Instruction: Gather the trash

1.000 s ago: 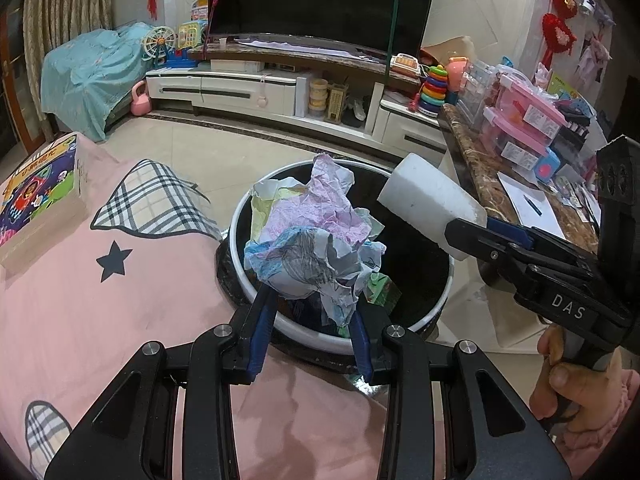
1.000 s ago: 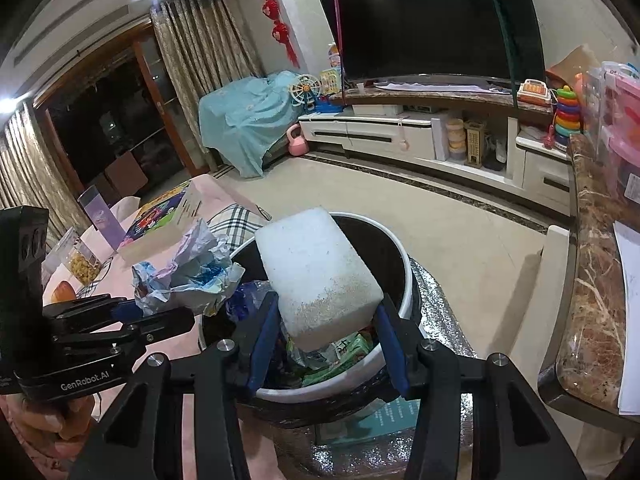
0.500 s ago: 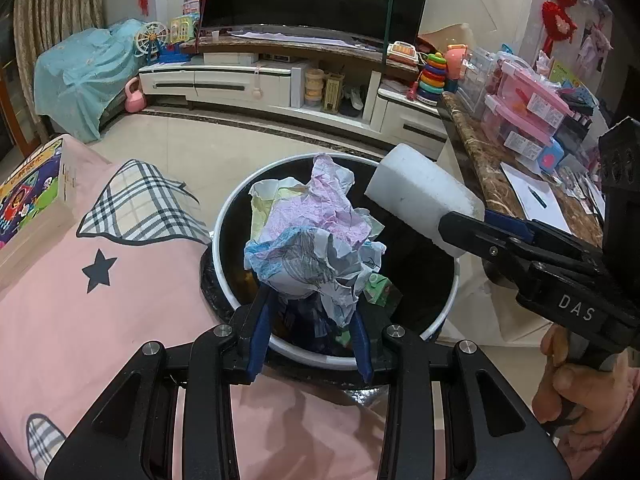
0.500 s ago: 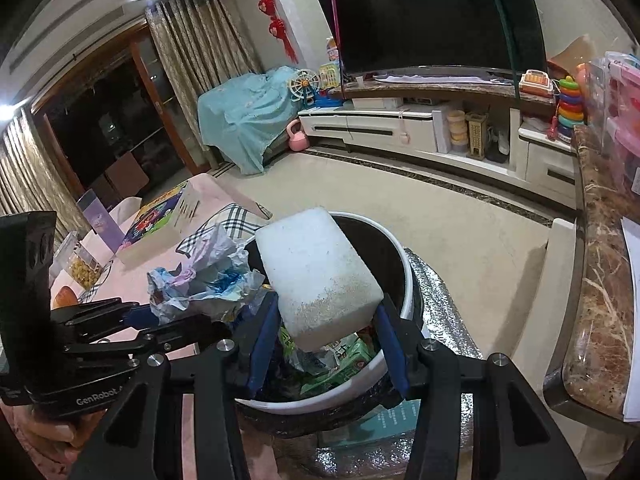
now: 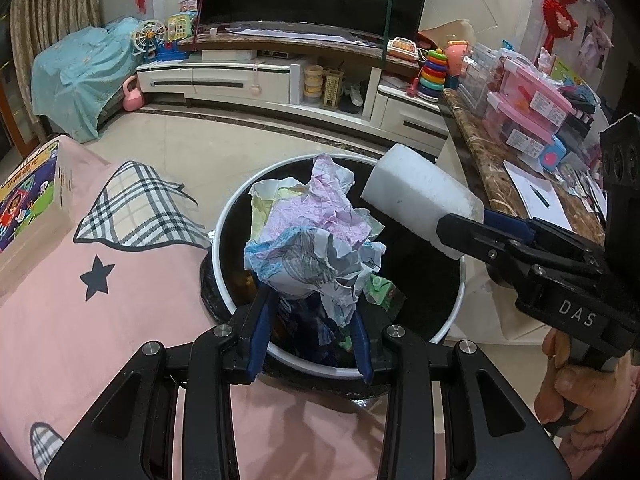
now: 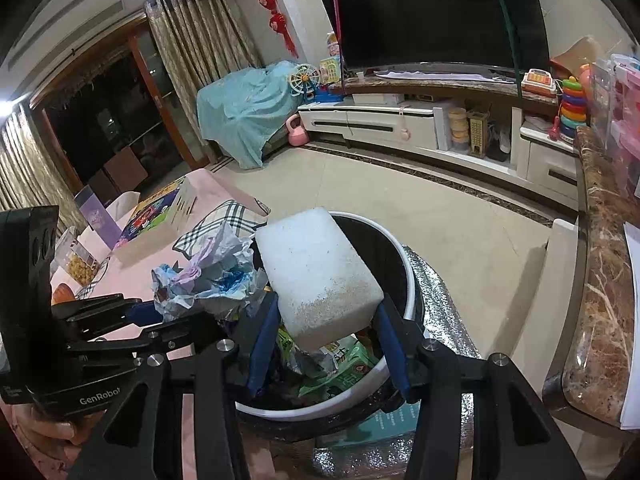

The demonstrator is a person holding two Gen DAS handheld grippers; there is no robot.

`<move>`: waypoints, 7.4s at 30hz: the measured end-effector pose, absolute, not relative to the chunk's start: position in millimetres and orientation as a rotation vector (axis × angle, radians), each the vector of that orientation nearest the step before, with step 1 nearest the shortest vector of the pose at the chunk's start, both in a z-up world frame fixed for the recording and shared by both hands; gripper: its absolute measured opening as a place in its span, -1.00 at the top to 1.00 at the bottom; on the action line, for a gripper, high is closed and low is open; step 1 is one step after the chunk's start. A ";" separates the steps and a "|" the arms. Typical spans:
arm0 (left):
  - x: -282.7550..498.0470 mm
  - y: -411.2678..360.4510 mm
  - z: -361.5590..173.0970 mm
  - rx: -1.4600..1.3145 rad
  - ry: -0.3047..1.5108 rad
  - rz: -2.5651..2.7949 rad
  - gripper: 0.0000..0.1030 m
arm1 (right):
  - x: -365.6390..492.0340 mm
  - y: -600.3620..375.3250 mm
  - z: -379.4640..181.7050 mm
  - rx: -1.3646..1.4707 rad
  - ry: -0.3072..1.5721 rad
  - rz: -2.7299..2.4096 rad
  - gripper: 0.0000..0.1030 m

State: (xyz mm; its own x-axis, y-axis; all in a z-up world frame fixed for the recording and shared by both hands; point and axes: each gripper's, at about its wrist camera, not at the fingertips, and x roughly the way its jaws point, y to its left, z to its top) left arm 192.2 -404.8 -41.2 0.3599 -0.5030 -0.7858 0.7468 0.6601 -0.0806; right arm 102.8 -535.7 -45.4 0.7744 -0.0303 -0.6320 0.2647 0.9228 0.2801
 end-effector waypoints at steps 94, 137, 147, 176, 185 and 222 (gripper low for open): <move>-20.5 -144.6 17.0 0.052 0.236 -0.350 -1.00 | -79.1 -340.0 7.1 0.154 0.163 -0.317 -1.00; -19.3 -136.8 11.5 0.043 0.234 -0.333 -1.00 | -78.7 -334.5 5.0 0.163 0.177 -0.298 -1.00; -20.9 -137.2 12.1 0.044 0.237 -0.333 -1.00 | -78.7 -333.6 5.6 0.163 0.176 -0.294 -1.00; -18.4 -136.0 10.7 0.048 0.244 -0.338 -1.00 | -78.9 -329.8 5.1 0.164 0.180 -0.289 -1.00; -18.8 -135.4 10.4 0.049 0.242 -0.336 -1.00 | -78.7 -329.9 5.3 0.165 0.179 -0.288 -1.00; -16.7 -136.0 10.7 0.054 0.243 -0.339 -1.00 | -77.5 -323.9 5.4 0.168 0.184 -0.278 -1.00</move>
State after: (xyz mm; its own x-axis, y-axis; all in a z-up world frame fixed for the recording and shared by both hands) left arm -16.7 -136.0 10.7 0.9143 -0.3227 -0.2448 0.3356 0.9419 0.0119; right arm -77.5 -323.9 5.4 0.9451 -0.2564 -0.2027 0.2869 0.9479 0.1385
